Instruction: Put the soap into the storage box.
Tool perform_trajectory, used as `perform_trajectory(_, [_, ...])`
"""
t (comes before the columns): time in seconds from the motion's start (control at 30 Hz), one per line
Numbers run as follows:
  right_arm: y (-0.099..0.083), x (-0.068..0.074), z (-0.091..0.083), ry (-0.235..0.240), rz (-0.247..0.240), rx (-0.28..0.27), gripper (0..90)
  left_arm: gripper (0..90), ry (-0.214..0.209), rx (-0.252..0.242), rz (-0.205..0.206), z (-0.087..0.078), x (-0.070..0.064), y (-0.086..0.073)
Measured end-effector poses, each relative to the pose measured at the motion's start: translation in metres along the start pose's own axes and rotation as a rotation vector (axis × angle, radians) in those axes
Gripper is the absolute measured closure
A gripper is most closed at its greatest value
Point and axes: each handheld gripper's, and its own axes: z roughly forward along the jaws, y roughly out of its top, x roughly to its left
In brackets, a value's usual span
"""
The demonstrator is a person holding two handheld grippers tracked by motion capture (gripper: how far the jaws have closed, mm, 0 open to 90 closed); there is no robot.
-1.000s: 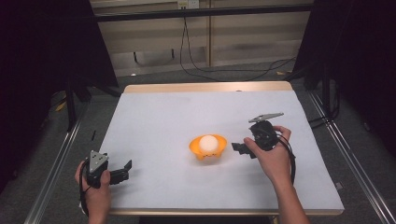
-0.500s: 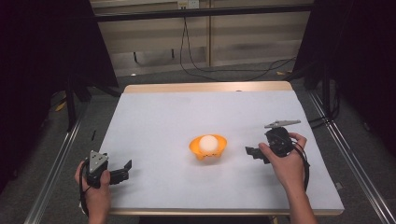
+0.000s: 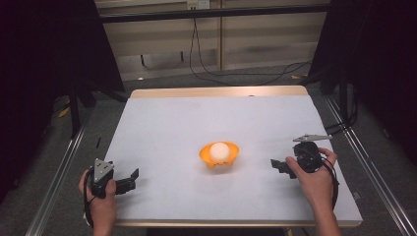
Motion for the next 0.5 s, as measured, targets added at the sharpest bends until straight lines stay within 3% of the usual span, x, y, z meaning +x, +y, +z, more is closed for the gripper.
perform_trajectory(0.5, [-0.035,-0.030,-0.017,-0.045,0.054,-0.034,1.1,2.1,0.008,-0.010,0.003,-0.001,-0.001,0.000])
